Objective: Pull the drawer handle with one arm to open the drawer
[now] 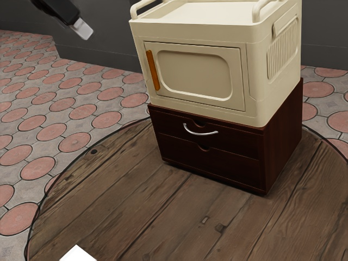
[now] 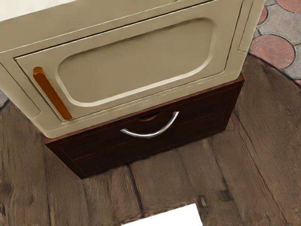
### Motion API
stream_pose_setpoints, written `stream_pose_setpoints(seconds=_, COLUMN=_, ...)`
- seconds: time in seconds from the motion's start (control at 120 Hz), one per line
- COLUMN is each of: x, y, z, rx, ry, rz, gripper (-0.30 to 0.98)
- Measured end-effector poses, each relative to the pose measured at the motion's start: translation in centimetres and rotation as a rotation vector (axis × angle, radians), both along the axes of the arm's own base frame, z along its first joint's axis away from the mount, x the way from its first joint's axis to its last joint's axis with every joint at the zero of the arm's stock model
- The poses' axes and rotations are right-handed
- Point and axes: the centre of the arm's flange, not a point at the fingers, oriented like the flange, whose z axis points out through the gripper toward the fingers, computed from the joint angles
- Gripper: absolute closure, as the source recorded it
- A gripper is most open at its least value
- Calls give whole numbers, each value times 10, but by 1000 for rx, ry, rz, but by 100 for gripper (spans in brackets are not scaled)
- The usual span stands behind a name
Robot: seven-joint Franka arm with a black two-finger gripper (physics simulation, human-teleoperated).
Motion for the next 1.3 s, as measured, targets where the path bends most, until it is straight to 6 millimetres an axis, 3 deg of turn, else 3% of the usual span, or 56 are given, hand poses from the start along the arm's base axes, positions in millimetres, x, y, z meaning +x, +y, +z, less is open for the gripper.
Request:
stream_pose_setpoints(seconds=0.075, x=3, y=-10, z=-17, rx=56, ry=59, rz=-172, gripper=0)
stream_pose_setpoints(seconds=0.208, x=54, y=-2, z=-71, rx=148, ry=180, rz=-359, gripper=0)
stream_pose_setpoints(seconds=0.358, x=64, y=-9, z=-86, rx=264, ry=203, rz=-524, gripper=0)
stream_pose_setpoints(seconds=0.5, x=67, y=-11, z=-171, rx=259, ry=253, rz=-653, gripper=0)
stream_pose_setpoints(seconds=0.633, x=85, y=-19, z=-226, rx=282, ry=195, rz=-748, gripper=1)
stream_pose_setpoints(seconds=0.758, x=96, y=-44, z=-247, rx=344, ry=92, rz=-842, gripper=4)
stream_pose_setpoints(seconds=0.942, x=112, y=-45, z=-260, rx=432, ry=-26, rz=-900, gripper=8)
stream_pose_setpoints(seconds=1.3, x=132, y=-47, z=-297, rx=502, ry=-74, rz=-956, gripper=13)
